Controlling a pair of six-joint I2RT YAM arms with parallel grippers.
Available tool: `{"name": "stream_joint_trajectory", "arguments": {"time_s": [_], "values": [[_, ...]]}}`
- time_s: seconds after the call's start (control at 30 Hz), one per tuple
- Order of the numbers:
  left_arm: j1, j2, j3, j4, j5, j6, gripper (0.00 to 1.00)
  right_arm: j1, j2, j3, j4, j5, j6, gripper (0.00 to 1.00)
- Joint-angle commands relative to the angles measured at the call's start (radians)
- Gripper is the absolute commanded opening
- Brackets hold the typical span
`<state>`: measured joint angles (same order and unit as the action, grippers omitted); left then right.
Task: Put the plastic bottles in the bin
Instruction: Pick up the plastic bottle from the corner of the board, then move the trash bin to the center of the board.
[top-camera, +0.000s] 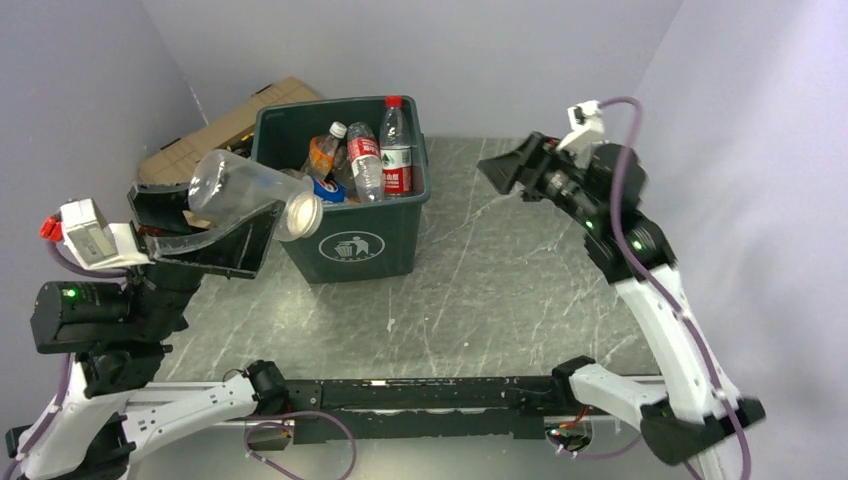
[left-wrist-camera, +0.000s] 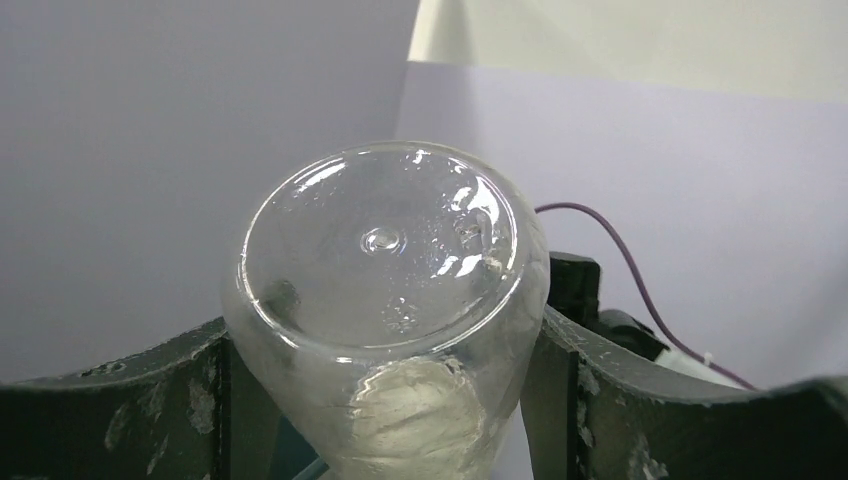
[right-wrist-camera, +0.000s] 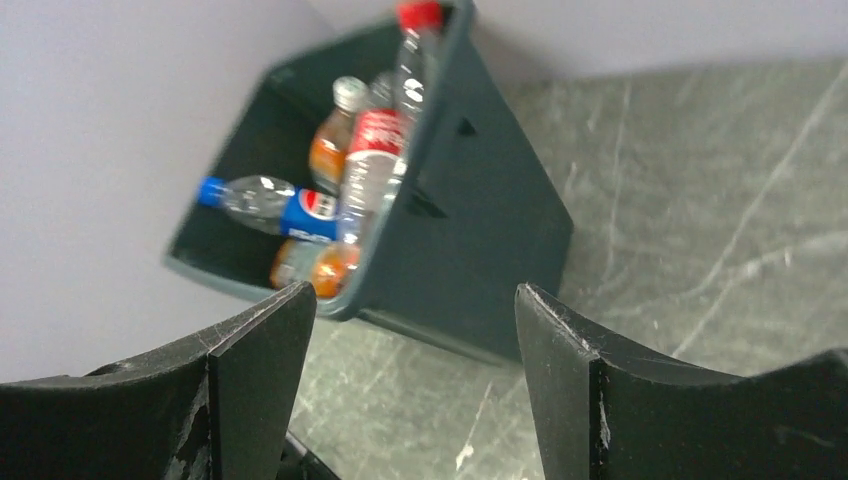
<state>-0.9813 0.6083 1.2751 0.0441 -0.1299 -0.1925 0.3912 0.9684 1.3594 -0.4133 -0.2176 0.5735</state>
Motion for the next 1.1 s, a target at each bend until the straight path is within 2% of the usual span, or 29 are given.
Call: {"name": "stream_joint_trajectory", "arguments": {"time_s": [0.0,0.1,0.2,0.4,0.63,0.73,0.83,0.93,1.07], "values": [[-0.002,-0.014,-0.047,-0.116,-0.093,0.039,0.00,0.012,0.125,0.113,-0.074,0.014,0.040,0.77],[-0.002,-0.034,-0.047,-0.137,-0.072,0.024,0.00,0.061,0.242,0.217,-0.127,0.034,0.020,0.77],[-0.002,-0.050,-0.050,-0.148,-0.060,0.000,0.00,0.127,0.361,0.363,-0.223,0.123,-0.023,0.78],[-0.002,-0.072,-0.070,-0.165,-0.073,-0.035,0.00,0.190,0.539,0.543,-0.326,0.225,-0.082,0.79],[-0.002,-0.087,-0.089,-0.167,-0.062,-0.062,0.00,0.258,0.828,0.934,-0.583,0.352,-0.200,0.75],[-0.002,-0.094,-0.088,-0.185,-0.067,-0.068,0.00,0.274,0.863,0.946,-0.595,0.364,-0.213,0.73],[-0.002,-0.104,-0.094,-0.197,-0.068,-0.072,0.00,0.280,0.881,0.934,-0.611,0.400,-0.218,0.65],[-0.002,-0.118,-0.110,-0.195,-0.065,-0.082,0.00,0.285,0.889,0.923,-0.622,0.414,-0.222,0.44],[-0.002,-0.129,-0.114,-0.211,-0.064,-0.091,0.00,0.295,0.908,0.947,-0.638,0.402,-0.219,0.26]]}}
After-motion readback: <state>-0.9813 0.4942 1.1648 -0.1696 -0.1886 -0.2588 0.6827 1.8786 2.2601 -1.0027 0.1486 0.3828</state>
